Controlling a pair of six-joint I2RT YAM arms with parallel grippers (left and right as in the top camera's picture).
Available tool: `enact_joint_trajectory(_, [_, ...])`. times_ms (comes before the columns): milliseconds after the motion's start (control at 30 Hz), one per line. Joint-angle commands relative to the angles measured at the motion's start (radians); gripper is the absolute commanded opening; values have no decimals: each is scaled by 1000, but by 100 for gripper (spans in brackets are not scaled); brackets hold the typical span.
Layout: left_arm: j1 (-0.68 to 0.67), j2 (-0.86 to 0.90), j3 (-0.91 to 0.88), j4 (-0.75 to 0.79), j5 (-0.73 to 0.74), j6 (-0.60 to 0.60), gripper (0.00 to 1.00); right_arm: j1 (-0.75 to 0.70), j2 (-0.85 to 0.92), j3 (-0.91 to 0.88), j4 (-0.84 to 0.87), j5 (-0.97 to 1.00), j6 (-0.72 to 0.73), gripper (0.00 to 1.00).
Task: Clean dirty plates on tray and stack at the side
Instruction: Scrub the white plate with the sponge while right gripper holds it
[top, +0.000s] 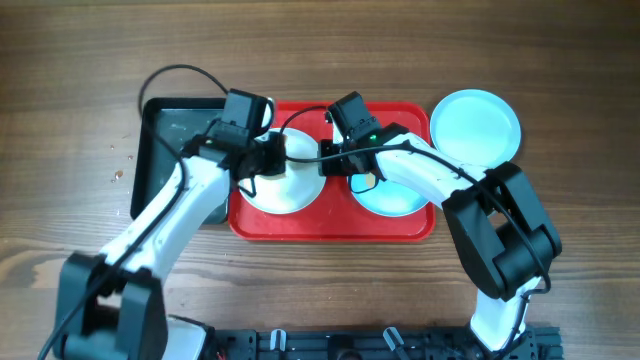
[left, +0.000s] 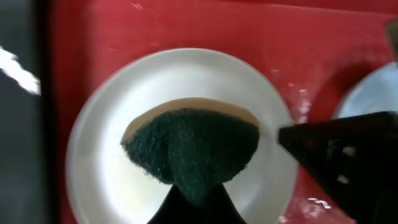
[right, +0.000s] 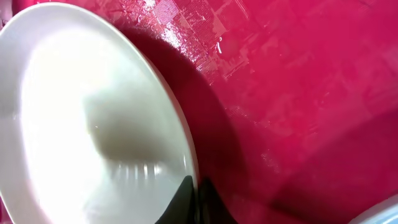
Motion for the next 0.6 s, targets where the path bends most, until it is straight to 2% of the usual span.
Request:
enact_joint_trajectory(0, [0, 20, -2, -34, -167, -12, 4, 5, 21, -3, 3, -23, -12, 4])
enact_joint_trajectory(133, [0, 114, -34, 7, -224, -12, 4, 5, 21, -3, 3, -23, -14, 4])
enact_joint_trajectory(333, [0, 281, -35, 61, -201, -12, 4, 5, 21, -3, 3, -23, -14, 4])
enact_joint_trajectory(567, [-1, 357, -35, 114, 159, -13, 4, 5, 21, -3, 6, -24, -14, 4])
